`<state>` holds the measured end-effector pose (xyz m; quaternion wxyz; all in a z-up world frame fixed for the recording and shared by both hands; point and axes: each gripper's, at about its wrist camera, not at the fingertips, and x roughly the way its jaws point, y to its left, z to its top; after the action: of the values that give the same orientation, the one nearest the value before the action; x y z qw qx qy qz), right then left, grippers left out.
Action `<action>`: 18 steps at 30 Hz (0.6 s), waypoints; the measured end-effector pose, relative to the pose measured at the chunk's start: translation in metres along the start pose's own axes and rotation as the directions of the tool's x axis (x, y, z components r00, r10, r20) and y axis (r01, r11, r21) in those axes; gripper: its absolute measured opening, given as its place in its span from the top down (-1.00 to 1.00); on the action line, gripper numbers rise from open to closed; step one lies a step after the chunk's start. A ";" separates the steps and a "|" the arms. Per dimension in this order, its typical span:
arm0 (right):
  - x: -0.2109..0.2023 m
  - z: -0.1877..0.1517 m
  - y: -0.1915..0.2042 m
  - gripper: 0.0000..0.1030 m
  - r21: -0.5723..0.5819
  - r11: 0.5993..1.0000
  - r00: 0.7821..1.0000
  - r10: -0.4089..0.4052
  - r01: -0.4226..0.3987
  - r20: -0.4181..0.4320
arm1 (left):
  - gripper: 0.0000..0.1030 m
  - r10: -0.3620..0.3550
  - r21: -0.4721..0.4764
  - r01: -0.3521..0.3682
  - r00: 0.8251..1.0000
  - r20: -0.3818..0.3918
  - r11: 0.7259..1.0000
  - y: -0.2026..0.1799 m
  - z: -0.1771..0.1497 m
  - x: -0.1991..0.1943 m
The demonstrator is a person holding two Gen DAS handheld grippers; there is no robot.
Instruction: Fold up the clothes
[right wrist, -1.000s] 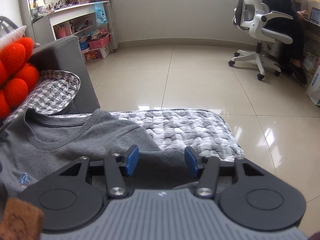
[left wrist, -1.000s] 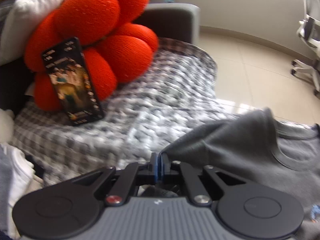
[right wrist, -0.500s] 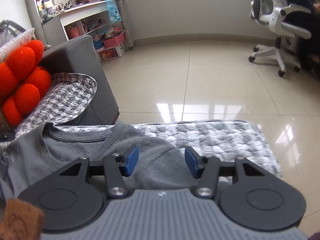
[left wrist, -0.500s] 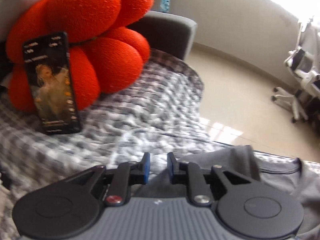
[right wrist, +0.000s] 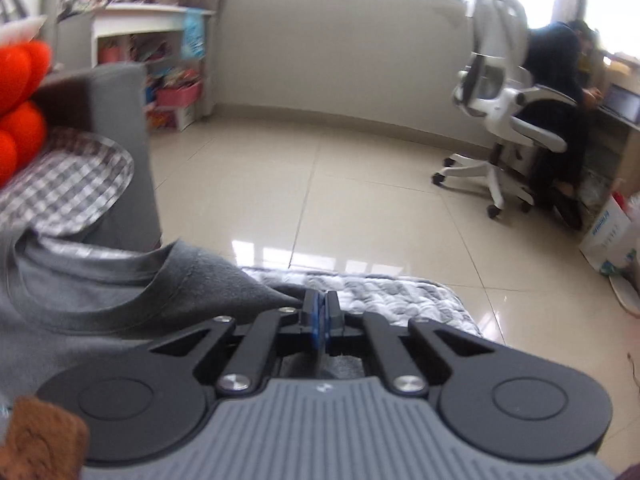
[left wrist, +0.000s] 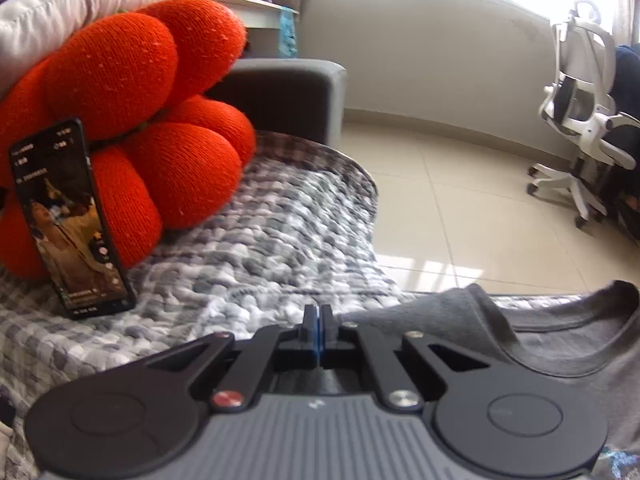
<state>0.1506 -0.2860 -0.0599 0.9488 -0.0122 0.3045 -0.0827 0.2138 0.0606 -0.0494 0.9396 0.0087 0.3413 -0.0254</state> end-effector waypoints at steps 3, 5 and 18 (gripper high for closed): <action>0.014 -0.005 -0.002 0.87 0.020 0.998 0.997 0.055 -0.055 -0.050 | 0.97 -0.006 0.027 0.007 0.999 -0.033 1.000 0.002 -0.005 0.013; 0.014 -0.004 -0.004 0.71 0.031 0.996 0.995 0.091 -0.089 -0.048 | 0.88 -0.036 0.003 0.036 0.998 -0.052 0.999 0.008 -0.004 0.017; 0.044 0.024 0.029 0.24 0.009 0.967 0.963 0.255 -0.255 -0.089 | -0.07 -0.226 0.126 0.237 0.969 -0.095 0.963 -0.031 0.010 0.036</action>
<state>0.2039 -0.2652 -0.0681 0.9369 0.0297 0.3460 0.0401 0.2461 0.0273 -0.0646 0.9130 0.0336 0.3745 -0.1580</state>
